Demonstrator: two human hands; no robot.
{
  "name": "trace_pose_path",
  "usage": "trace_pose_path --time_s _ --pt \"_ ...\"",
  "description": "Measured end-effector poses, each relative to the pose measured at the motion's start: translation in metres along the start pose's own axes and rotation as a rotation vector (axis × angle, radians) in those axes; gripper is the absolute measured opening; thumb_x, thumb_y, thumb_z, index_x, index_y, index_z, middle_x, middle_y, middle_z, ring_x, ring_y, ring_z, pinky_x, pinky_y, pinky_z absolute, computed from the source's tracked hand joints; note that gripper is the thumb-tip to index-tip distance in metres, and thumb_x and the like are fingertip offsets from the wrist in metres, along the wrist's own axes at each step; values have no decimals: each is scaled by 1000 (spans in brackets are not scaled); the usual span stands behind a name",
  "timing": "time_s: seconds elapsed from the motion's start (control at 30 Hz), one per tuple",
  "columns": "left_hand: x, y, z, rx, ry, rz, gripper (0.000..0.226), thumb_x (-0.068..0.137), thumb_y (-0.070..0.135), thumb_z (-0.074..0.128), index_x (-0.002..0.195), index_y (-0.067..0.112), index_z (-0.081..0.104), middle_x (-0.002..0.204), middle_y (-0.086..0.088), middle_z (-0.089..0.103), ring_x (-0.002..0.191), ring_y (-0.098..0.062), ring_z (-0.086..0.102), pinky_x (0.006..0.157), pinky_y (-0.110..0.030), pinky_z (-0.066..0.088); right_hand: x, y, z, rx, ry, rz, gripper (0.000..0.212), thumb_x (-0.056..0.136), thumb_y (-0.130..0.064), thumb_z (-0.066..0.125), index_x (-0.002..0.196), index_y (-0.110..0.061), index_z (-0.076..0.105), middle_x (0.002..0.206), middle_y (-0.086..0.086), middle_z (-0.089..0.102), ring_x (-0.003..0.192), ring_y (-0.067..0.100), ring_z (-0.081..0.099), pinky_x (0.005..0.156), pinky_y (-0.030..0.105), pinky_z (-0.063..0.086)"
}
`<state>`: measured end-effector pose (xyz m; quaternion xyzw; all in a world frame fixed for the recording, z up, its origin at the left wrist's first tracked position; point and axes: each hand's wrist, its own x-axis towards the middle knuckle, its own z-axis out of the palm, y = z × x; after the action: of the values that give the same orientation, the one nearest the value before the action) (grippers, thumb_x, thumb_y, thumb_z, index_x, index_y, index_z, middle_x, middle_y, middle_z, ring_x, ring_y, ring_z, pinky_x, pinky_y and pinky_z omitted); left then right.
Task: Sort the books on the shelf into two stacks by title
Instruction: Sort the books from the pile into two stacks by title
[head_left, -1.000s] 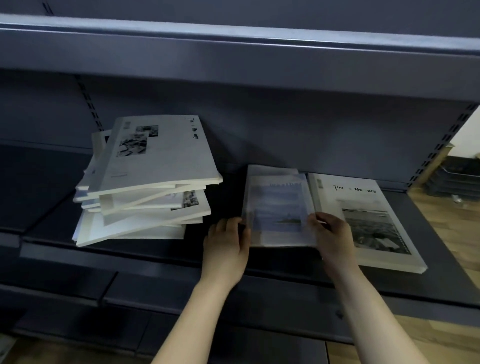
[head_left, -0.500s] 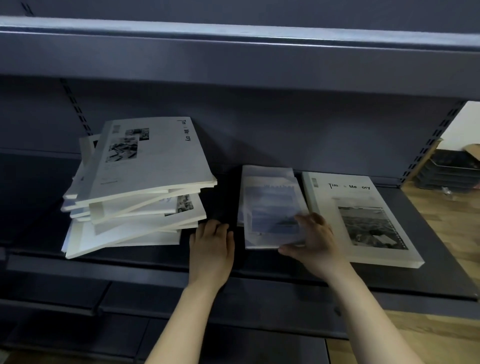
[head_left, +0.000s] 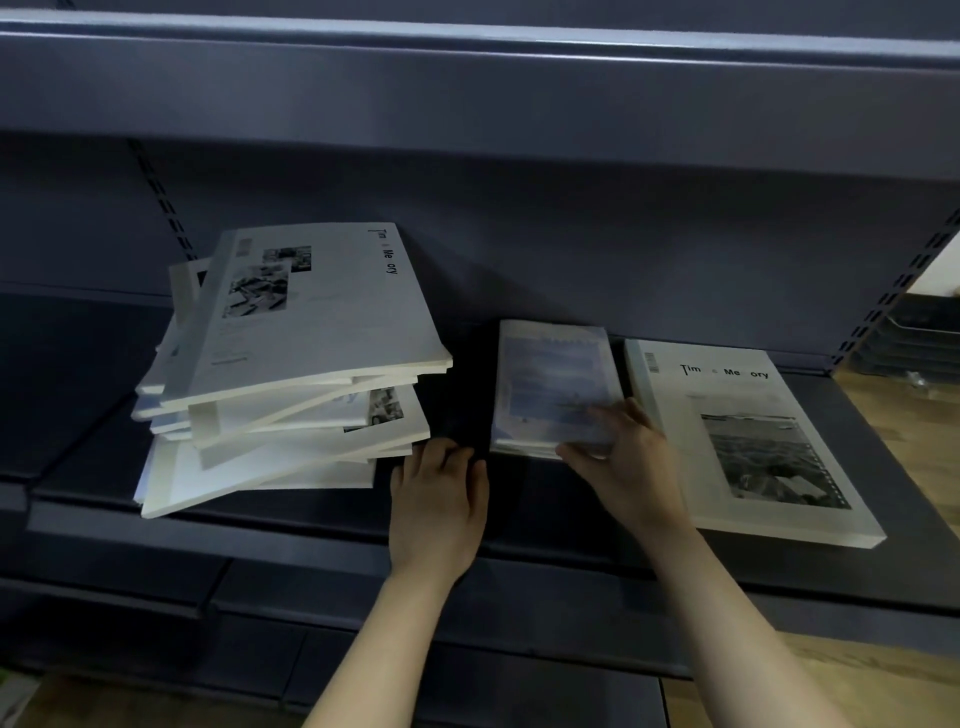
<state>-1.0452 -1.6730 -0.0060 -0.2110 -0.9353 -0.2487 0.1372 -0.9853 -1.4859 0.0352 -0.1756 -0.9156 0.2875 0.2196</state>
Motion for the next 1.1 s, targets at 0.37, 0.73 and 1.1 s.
trace_pose_path --time_s 0.37,0.73,1.1 --pt "0 1 1 -6 36 0 45 92 40 30 101 18 69 104 1 59 92 -20 51 79 -35 39 9 9 9 49 4 4 43 74 -33 78 116 -27 68 116 0 59 106 18 61 86 26 48" --pt "-1 -1 1 8 65 47 44 91 34 32 99 14 71 99 -1 61 87 -22 54 75 -35 42 -5 12 12 -25 -57 -28 56 86 -24 69 138 -24 49 147 11 41 145 23 19 109 32 30" --pt "-8 35 -41 -194 45 211 40 94 31 32 114 13 61 106 -4 61 91 -23 59 73 -33 50 -39 10 23 -79 194 -312 14 73 -11 74 87 -12 71 94 4 61 89 27 55 78 42 48"
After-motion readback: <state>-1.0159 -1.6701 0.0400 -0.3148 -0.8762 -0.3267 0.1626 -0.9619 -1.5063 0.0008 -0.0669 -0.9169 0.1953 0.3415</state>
